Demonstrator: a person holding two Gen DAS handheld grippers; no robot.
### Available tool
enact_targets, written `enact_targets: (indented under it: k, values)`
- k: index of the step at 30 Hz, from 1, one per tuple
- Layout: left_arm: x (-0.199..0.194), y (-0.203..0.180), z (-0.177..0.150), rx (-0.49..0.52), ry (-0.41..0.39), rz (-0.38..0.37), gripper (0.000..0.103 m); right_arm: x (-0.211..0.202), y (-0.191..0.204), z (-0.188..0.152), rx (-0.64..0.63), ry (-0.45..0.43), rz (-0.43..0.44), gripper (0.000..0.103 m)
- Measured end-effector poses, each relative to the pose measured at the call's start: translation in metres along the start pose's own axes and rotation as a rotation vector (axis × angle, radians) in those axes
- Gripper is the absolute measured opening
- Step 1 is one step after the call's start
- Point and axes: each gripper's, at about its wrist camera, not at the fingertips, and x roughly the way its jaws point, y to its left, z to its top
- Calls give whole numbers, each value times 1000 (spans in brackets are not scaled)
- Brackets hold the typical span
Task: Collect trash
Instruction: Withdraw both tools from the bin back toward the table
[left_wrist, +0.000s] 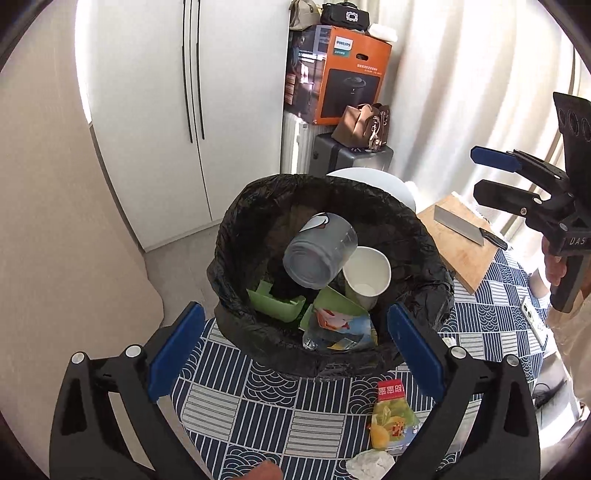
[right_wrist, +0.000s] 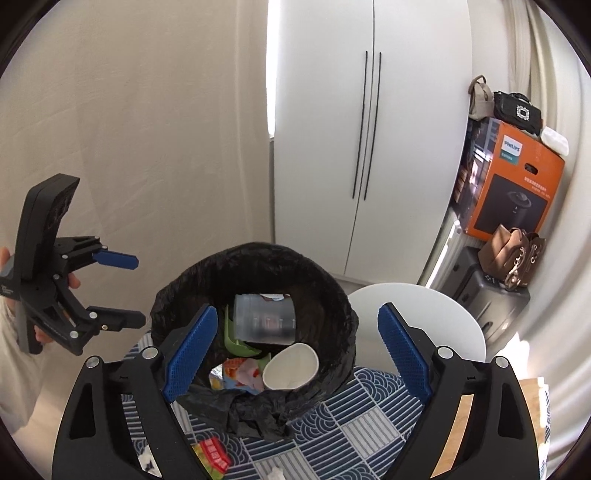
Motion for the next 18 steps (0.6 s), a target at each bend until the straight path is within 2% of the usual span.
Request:
enact_targets:
  k: [11, 18]
  values:
    - [-26, -27, -41, -41, 66, 114, 97, -27, -1, -16, -19, -10, 38, 85]
    - [-51, -51, -60, -78, 67, 148, 97, -44, 9, -32, -108, 1, 16, 85]
